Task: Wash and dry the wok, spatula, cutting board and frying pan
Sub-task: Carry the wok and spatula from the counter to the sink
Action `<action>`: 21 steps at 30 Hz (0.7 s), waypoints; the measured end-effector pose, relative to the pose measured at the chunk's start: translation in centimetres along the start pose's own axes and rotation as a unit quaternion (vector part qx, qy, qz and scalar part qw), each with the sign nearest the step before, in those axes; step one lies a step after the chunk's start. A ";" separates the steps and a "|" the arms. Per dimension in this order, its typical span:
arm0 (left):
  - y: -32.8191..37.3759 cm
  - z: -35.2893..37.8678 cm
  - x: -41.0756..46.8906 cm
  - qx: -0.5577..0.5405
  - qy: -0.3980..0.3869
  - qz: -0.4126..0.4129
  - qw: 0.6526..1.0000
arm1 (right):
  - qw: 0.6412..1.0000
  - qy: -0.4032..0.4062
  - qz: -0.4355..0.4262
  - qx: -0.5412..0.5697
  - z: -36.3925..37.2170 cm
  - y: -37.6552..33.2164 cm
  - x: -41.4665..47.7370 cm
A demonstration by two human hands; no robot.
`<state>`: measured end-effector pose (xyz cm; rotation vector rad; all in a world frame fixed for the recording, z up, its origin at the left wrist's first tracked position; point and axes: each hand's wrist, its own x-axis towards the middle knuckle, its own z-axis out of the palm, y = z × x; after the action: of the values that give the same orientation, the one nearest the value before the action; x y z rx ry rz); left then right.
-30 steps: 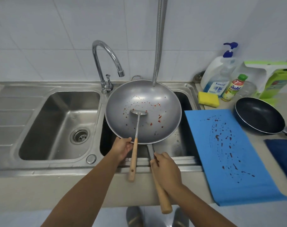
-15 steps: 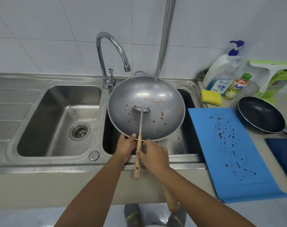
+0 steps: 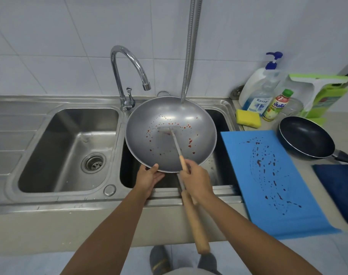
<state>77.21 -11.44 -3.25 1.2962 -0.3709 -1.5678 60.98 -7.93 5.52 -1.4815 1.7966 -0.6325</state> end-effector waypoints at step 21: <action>-2.8 6.6 -1.1 -0.115 0.204 0.033 0.972 | 0.980 0.166 -0.004 -0.111 -16.5 17.3 -4.8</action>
<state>70.05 -11.60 -2.26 1.3672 0.0261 -1.2083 37.85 -0.50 3.92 -1.6031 2.1757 -0.7376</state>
